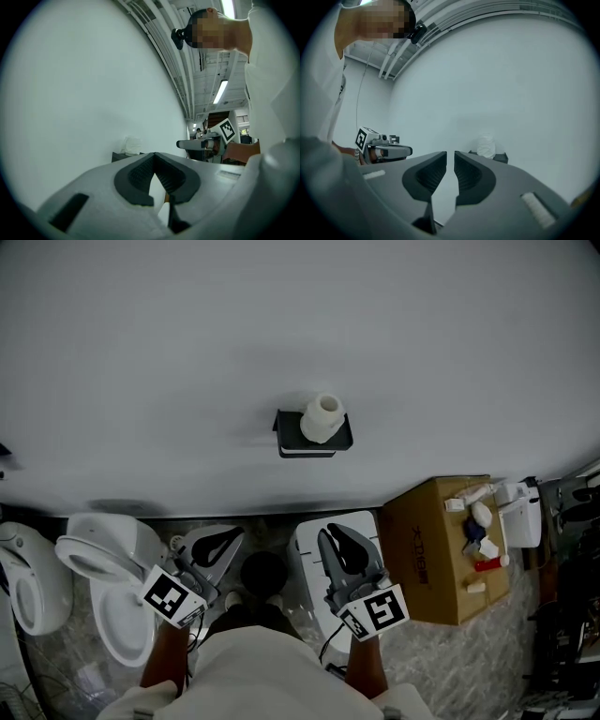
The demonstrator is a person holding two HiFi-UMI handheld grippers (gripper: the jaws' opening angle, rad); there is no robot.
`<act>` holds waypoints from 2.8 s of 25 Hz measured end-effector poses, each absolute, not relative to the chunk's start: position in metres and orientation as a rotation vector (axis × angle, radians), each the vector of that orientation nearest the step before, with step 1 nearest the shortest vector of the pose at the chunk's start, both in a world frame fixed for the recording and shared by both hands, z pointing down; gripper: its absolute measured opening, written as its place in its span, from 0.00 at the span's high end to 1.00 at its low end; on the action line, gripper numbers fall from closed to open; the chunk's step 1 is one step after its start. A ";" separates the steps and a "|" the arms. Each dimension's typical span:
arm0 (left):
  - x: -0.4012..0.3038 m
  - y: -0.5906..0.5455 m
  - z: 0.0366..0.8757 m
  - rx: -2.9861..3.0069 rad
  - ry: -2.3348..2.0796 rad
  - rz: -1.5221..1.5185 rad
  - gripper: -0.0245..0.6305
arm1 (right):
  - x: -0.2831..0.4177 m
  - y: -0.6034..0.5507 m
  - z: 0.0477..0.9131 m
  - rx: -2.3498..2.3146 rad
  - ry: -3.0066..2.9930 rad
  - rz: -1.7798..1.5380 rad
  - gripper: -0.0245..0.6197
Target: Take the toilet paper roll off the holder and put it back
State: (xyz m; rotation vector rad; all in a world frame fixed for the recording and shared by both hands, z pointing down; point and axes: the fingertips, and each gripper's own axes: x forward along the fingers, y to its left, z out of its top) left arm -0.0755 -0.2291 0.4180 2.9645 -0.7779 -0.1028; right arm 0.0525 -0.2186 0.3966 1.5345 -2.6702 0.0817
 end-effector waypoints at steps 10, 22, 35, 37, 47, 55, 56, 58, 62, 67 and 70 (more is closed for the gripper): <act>-0.049 -0.246 0.420 2.962 -0.791 -0.068 0.96 | 0.082 -0.244 0.395 1.542 -2.686 0.074 0.76; -0.042 -0.260 0.431 2.942 -0.785 -0.034 0.96 | 0.094 -0.348 0.380 1.580 -2.576 -0.090 0.68; -0.045 -0.258 0.429 2.965 -0.757 -0.054 0.96 | 0.095 -0.426 0.404 1.619 -2.485 -0.017 0.50; -0.048 -0.257 0.430 2.961 -0.759 -0.048 0.96 | 0.095 -0.432 0.407 1.621 -2.476 -0.006 0.50; -0.049 -0.258 0.430 2.966 -0.765 -0.026 0.96 | 0.090 -0.451 0.415 1.604 -2.452 0.024 0.50; -0.046 -0.256 0.429 2.966 -0.740 -0.041 0.96 | 0.090 -0.465 0.423 1.601 -2.414 0.058 0.50; -0.046 -0.257 0.429 2.966 -0.741 -0.040 0.96 | 0.091 -0.465 0.424 1.604 -2.404 0.059 0.51; -0.046 -0.257 0.429 2.968 -0.742 -0.042 0.96 | 0.092 -0.466 0.424 1.613 -2.387 0.059 0.52; -0.043 -0.256 0.429 2.971 -0.737 -0.045 0.96 | 0.092 -0.467 0.425 1.614 -2.374 0.061 0.53; -0.044 -0.256 0.429 2.970 -0.744 -0.043 0.96 | 0.092 -0.467 0.425 1.602 -2.384 0.065 0.54; -0.046 -0.257 0.429 2.968 -0.762 -0.041 0.96 | 0.093 -0.467 0.425 1.602 -2.384 0.067 0.54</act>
